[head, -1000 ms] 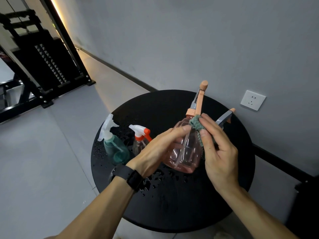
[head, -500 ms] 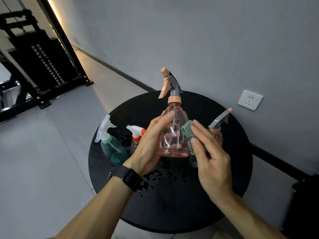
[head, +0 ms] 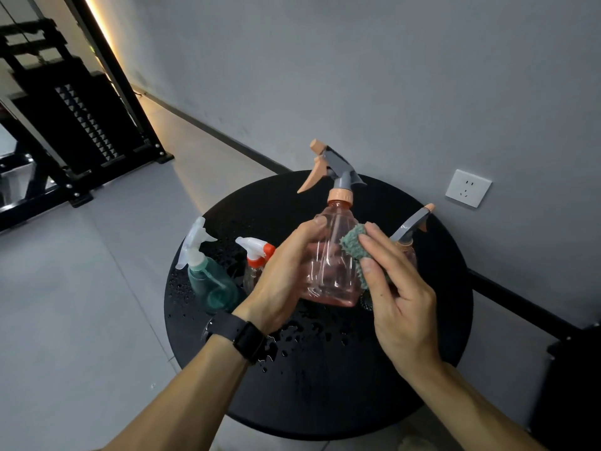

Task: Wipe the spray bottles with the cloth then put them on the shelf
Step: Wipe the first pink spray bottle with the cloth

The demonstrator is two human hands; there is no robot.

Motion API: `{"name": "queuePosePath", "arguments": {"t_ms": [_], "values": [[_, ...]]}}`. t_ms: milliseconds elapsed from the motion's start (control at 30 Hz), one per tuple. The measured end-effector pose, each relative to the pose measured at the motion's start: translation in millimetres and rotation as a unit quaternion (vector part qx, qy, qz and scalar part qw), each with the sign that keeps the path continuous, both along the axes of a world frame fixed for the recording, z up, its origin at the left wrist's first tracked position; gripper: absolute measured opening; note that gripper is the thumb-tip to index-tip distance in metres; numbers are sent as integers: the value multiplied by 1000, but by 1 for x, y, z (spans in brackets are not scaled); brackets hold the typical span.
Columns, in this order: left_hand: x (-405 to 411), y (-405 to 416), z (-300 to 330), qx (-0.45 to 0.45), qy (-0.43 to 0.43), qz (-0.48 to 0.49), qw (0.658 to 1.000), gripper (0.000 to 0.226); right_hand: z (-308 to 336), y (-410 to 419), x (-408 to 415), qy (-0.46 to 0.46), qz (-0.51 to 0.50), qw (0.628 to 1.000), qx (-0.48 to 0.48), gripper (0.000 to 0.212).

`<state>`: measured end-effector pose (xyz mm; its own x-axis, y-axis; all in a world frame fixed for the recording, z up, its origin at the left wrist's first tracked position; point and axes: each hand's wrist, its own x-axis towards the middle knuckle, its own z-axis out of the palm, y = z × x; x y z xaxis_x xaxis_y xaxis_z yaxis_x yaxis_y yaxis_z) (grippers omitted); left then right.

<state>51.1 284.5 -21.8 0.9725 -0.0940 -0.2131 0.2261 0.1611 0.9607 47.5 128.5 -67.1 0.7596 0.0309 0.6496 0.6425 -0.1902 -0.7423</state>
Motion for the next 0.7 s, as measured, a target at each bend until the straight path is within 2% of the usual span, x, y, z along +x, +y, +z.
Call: {"name": "queuePosePath", "arguments": {"t_ms": [200,333,567,700], "values": [[-5,-8,-1,57,51,-65,995,62,8,-6,12,29,-17,999,40,37],[-7,-10,1,67,42,-93,992,56,9,-8,15,55,-19,997,53,36],[-3,-7,-4,39,12,1,999,55,9,-6,11,78,2,996,49,33],[1,-4,0,-10,7,33,999,49,3,3,1,69,16,997,30,34]]}}
